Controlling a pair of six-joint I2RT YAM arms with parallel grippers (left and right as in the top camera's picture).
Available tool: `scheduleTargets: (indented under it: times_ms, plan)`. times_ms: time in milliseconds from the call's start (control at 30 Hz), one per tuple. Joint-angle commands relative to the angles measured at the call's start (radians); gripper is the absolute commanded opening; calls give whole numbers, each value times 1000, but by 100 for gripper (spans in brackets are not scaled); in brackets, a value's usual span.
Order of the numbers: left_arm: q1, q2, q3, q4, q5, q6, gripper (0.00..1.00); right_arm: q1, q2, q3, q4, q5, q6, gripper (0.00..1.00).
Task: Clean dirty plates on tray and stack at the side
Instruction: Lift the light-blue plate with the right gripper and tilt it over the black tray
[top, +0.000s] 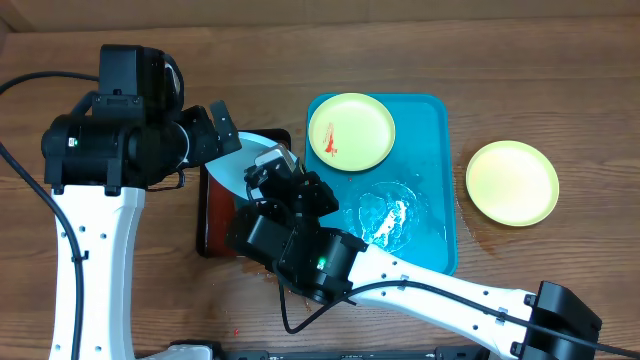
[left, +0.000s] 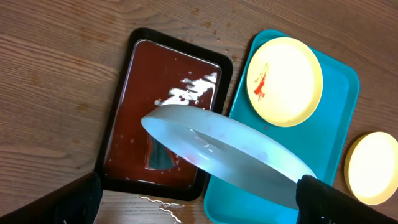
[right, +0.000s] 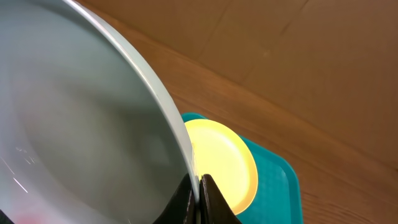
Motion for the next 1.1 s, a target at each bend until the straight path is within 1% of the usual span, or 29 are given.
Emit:
scheduleTargets:
  times_ms: [0, 133, 367, 600, 1067]
  plan:
    - [3, 7, 15, 1, -7, 12, 100, -1, -32, 24, 10, 25, 3, 4]
    - [3, 7, 15, 2, -7, 12, 100, -8, -30, 23, 12, 39, 4, 4]
    - [3, 7, 15, 1, -7, 12, 100, -84, -9, 22, 6, 58, 3, 4]
    - [3, 7, 15, 2, -7, 12, 100, -60, -9, 22, 4, 58, 3, 4]
    - [3, 7, 15, 2, -7, 12, 100, -54, -9, 22, 6, 58, 3, 4]
